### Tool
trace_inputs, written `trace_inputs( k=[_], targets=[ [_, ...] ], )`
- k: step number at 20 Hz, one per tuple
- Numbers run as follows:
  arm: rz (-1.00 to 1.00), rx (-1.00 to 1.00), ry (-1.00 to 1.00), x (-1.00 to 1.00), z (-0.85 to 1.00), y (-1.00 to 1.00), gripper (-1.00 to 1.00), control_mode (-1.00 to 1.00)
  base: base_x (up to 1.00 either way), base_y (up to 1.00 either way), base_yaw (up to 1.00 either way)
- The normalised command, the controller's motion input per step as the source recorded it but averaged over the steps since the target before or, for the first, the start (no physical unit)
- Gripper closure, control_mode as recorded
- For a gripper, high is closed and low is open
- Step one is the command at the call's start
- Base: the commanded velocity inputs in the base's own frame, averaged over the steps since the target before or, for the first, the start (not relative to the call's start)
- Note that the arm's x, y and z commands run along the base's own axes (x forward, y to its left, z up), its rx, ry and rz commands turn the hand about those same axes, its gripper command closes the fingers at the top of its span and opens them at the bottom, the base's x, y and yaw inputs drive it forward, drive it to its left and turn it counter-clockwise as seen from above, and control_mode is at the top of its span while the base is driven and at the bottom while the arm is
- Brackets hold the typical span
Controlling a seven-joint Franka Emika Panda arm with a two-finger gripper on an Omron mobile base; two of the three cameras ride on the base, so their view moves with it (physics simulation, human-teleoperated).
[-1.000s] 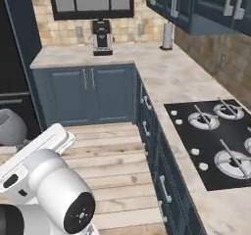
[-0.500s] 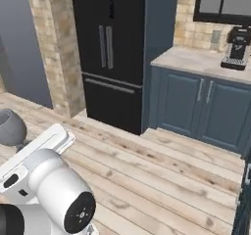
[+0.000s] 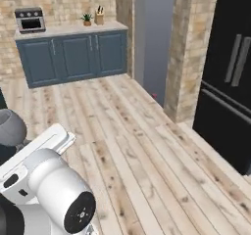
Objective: Retrieve the wine glasses from the counter and place one next to each plate.
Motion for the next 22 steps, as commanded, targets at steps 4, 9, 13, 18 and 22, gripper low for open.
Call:
trace_inputs(
  k=[4,9,13,18,22],
  targets=[
    [0.0,0.0,0.0,0.0,0.0,0.0,1.0,1.0,0.03,-0.09,0.93],
    [0.0,0.0,0.0,0.0,0.0,0.0,1.0,1.0,0.42,-0.56,0.57],
    [0.0,0.0,0.0,0.0,0.0,0.0,1.0,1.0,0.66,-0.8,0.38],
    [0.0,0.0,0.0,0.0,0.0,0.0,1.0,1.0,1.0,-0.84,0.23],
    [0.0,0.0,0.0,0.0,0.0,0.0,1.0,1.0,1.0,-0.56,0.34]
  ],
)
